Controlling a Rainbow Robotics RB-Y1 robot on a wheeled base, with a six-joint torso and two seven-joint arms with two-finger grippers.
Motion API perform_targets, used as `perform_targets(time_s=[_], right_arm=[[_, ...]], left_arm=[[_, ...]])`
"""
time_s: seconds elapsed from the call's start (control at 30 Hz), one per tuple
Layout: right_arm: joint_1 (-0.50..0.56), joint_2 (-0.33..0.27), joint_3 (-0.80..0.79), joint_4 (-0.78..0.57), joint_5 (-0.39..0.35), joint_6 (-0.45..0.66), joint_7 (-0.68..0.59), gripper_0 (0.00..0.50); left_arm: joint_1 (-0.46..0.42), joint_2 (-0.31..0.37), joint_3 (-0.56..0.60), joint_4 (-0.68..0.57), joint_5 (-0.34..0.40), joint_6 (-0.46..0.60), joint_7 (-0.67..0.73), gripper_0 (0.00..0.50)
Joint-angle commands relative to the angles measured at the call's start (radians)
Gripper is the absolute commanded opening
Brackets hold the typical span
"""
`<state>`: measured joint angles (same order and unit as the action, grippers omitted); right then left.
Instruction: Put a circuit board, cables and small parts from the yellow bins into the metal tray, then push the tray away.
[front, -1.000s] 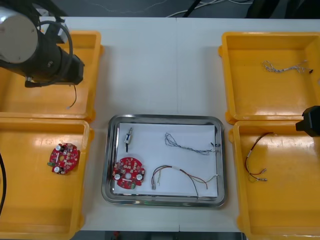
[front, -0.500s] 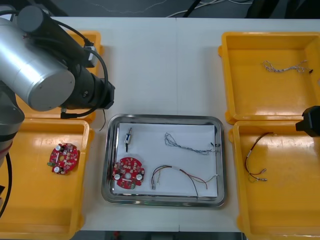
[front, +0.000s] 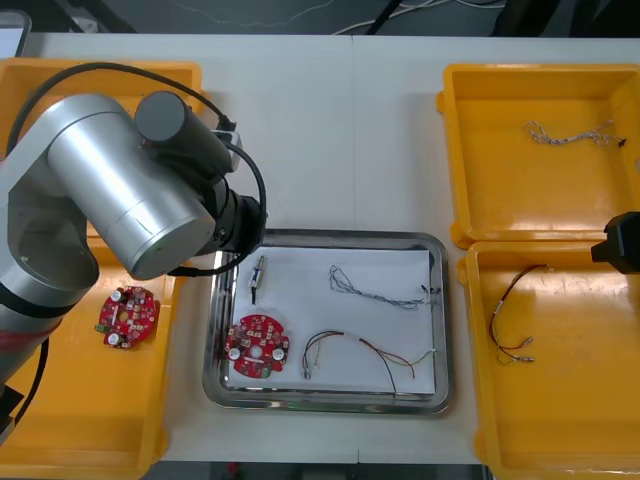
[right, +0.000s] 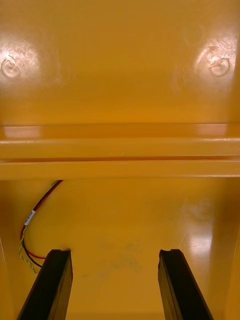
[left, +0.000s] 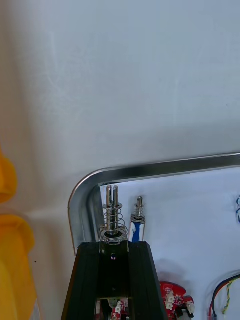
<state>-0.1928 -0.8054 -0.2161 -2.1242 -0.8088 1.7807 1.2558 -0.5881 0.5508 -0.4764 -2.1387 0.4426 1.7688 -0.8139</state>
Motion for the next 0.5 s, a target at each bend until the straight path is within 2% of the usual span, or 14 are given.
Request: perform_targets(time_s=[0.03,0.5], right_arm=[[0.009,0.008,0.009,-0.01,-0.007,0.006,0.054,0.5],[0.009,0.008,0.009,-0.01,-0.007,0.006,0.054,0.5]], left_arm=[[0.01,-0.032,-0.051,-0.04,-0.028,-0.015,0.113,0.0],[0.017,-0.072,-0.192,-0.036,-0.096,-0.048,0.177,0.0]])
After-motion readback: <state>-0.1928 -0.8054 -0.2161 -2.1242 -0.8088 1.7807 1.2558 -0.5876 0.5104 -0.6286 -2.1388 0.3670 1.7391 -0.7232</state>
